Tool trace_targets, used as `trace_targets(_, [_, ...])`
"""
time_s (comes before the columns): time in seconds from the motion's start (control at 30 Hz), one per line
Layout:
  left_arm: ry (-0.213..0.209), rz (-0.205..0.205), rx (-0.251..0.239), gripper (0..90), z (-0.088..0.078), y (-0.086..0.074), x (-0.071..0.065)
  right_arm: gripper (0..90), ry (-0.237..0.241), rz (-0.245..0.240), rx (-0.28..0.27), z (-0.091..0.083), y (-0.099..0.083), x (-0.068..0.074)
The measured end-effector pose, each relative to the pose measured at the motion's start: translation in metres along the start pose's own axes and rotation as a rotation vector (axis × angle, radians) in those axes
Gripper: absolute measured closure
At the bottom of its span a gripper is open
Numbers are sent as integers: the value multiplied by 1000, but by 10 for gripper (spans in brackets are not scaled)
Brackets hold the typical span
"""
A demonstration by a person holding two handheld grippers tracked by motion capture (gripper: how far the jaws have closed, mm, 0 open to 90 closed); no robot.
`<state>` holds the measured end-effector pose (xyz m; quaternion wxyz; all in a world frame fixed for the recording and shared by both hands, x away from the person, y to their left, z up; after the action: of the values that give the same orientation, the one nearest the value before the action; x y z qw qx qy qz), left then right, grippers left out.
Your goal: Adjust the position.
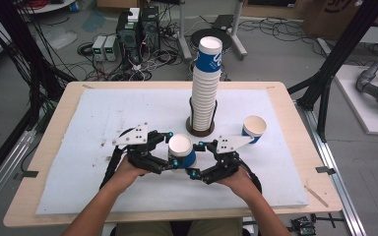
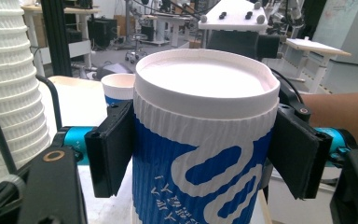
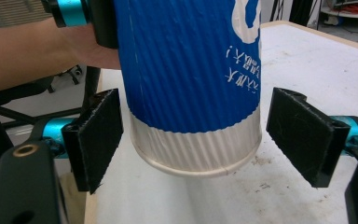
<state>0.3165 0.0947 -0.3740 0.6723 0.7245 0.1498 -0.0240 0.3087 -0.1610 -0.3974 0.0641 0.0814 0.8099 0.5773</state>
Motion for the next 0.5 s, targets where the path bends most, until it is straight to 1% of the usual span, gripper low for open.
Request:
trace_targets(0.13, [-16,-1,-14,282,0,1,0,189,3,11,6,2,-1,0])
trace_targets(0.23, [-22,-9,-31,283,-1,2,1,189,15,15,6,4,-2,-2])
trace_targets(0.3, [-37,-21,-44,285,-2,2,2,189,25,32,-3,5,-2,-2])
trace_targets(0.33, [-41,-22,-48,285,-2,2,2,189,37,39,-8,5,-2,-3])
trace_targets(0.5, [-48,-21,-53,287,-1,2,3,191,54,48,-13,5,-3,-4])
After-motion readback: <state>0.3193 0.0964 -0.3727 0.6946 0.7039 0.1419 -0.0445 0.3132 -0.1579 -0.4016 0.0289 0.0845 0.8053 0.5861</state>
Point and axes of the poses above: each handheld gripper's, and its own axes: z roughly forward along the jaws, y roughly out of its top, x roughly to its left, the point moved 1 cm from there along z, roughly forward along the jaws, and after that the axes turned 8 degrees about -z, right-handed, at the moved point
